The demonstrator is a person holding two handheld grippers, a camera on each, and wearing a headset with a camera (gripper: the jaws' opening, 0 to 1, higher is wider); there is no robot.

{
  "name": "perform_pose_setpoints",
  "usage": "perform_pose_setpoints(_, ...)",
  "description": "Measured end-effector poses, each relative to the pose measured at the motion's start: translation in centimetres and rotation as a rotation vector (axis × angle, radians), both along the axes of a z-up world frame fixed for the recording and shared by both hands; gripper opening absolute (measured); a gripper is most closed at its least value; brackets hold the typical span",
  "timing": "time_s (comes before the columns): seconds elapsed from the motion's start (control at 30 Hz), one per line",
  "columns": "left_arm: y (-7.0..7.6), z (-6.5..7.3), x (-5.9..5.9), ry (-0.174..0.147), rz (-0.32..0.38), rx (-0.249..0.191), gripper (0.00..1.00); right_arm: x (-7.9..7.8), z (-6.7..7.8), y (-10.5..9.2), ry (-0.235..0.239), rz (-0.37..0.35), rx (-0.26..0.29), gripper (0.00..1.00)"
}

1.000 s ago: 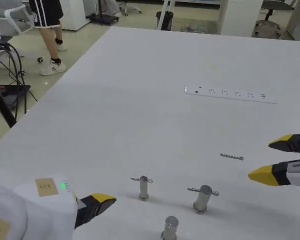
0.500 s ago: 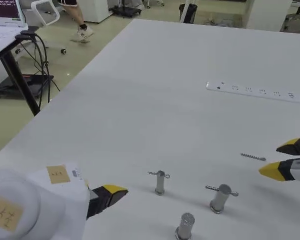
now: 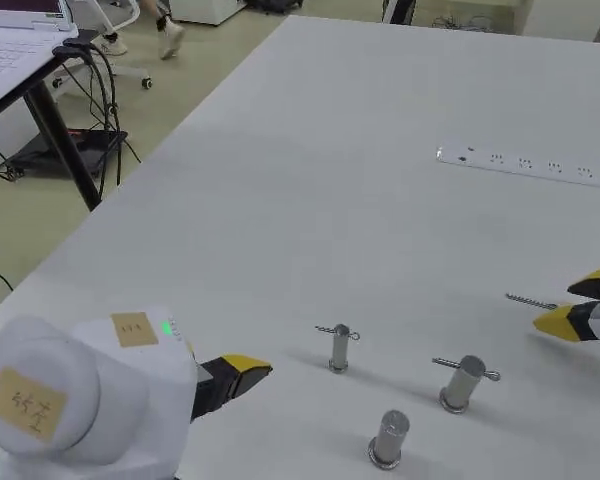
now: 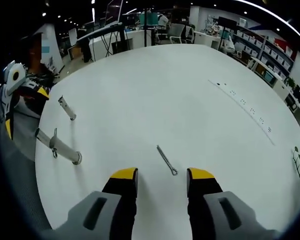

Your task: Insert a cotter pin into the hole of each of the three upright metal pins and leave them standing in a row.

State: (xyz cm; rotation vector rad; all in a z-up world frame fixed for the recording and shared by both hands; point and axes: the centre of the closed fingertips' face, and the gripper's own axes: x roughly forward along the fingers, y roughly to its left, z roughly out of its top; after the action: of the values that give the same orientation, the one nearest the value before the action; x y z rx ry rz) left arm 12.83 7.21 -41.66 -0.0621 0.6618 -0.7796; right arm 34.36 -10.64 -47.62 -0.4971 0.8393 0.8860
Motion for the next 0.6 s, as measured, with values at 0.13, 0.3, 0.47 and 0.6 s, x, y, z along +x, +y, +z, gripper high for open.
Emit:
perform_pose_setpoints(0.13, 0.0, 0.0, 0.2, -0.002, 0.009, -0.006, 0.92, 0.2, -0.5, 0.0, 0.009, -0.002, -0.007, 0.31)
perform_pose_setpoints(0.3, 0.0, -0.4, 0.2, 0.01, 0.013, -0.016, 0.92, 0.7, -1.2, 0.2, 0.009, -0.001, -0.017, 0.29)
perform_pose_setpoints(0.47, -0.3, -0.7, -0.1, 0.023, 0.002, -0.02, 0.91, 1.4, -1.1, 0.5, -0.01, -0.011, -0.002, 0.21)
perform_pose_setpoints(0.6, -0.4, -0.7, -0.3, 0.022, -0.004, -0.026, 0.9, 1.9, -1.5, 0.8, -0.012, -0.017, 0.001, 0.17)
